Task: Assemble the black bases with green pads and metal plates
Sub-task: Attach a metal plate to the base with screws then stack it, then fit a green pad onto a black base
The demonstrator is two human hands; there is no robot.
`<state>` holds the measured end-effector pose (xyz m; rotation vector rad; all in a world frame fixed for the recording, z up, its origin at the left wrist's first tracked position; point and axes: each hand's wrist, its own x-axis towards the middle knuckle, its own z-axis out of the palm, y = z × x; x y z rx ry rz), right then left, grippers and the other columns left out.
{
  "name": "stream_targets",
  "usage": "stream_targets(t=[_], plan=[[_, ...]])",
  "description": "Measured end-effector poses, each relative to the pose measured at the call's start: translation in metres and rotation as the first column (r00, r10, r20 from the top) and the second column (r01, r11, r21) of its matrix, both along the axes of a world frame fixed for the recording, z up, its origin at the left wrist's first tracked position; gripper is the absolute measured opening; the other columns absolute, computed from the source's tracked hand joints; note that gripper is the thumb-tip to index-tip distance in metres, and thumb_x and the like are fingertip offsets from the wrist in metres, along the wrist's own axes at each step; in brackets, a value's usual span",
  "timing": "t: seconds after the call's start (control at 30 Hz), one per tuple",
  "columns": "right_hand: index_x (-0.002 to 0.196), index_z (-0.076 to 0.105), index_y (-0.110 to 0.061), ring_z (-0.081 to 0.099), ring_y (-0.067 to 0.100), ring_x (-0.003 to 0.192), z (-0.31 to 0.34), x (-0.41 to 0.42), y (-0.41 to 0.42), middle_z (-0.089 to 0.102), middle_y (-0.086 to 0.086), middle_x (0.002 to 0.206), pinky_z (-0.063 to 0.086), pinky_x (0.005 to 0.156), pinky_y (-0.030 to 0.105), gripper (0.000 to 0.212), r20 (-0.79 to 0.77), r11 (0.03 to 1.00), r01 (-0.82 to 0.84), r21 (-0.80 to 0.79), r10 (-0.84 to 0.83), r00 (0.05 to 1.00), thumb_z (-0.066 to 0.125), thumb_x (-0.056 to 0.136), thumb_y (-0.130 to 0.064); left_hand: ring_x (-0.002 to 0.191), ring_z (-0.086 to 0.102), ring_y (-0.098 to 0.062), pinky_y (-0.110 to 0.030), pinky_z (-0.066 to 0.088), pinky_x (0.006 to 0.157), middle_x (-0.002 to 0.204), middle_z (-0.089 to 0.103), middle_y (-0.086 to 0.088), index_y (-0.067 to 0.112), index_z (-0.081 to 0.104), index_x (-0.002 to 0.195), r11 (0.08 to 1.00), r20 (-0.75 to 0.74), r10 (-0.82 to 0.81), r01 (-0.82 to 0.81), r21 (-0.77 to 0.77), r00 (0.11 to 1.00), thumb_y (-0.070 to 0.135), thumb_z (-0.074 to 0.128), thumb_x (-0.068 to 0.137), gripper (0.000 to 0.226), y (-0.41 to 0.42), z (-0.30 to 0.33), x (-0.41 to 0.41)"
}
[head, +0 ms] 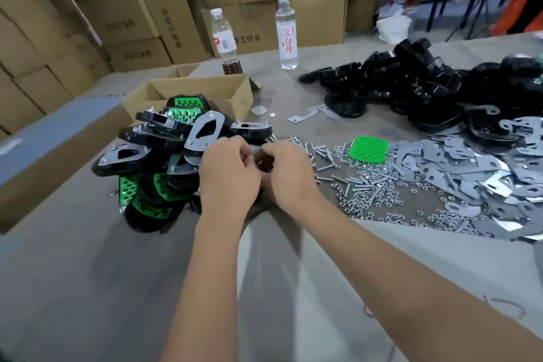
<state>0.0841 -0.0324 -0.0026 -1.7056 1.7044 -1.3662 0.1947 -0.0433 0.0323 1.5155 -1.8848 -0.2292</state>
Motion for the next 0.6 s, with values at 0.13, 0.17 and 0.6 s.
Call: stream_targets(t=[0.13,0.17,0.6], plan=[[0.072,0.07,-0.004,0.042,0.01,0.066,0.001,0.011,-0.009,0.061,0.01,0.066,0.04,0.062,0.034,0.008,-0.054,0.999,0.023,-0.031,-0.024,0.998,0.068,0.08,-0.003,0.099,0.06,-0.029,-0.044,0.048,0.084,0.097,0.067,-0.006,0.013,0.066,0.095,0.994,-0.067,0.114,-0.113,0.011,0.991,0.01,0.061,0.093,0.005,0.0,-0.006,-0.004],[0.075,0.073,-0.005,0.044,0.006,0.068,0.002,0.007,-0.009,0.064,0.007,0.069,0.041,0.063,0.029,0.008,-0.011,1.0,0.009,-0.013,-0.01,1.0,0.068,0.082,-0.003,0.102,0.06,-0.03,-0.044,0.047,0.088,0.099,0.068,-0.007,0.013,0.066,0.097,0.99,-0.081,0.141,-0.142,0.002,0.987,0.011,0.062,0.092,0.008,0.0,-0.006,-0.009],[0.118,0.063,-0.011,0.053,0.034,0.116,0.002,-0.238,0.022,0.062,0.014,0.119,0.047,0.093,0.041,0.026,-0.781,0.8,0.6,0.02,-0.362,0.509,0.066,0.095,-0.023,0.104,0.059,-0.03,-0.045,0.048,0.093,0.106,0.066,-0.006,0.018,0.065,0.097,0.983,-0.226,-0.111,0.14,0.119,0.968,0.01,0.063,0.084,0.016,0.033,-0.009,-0.194]])
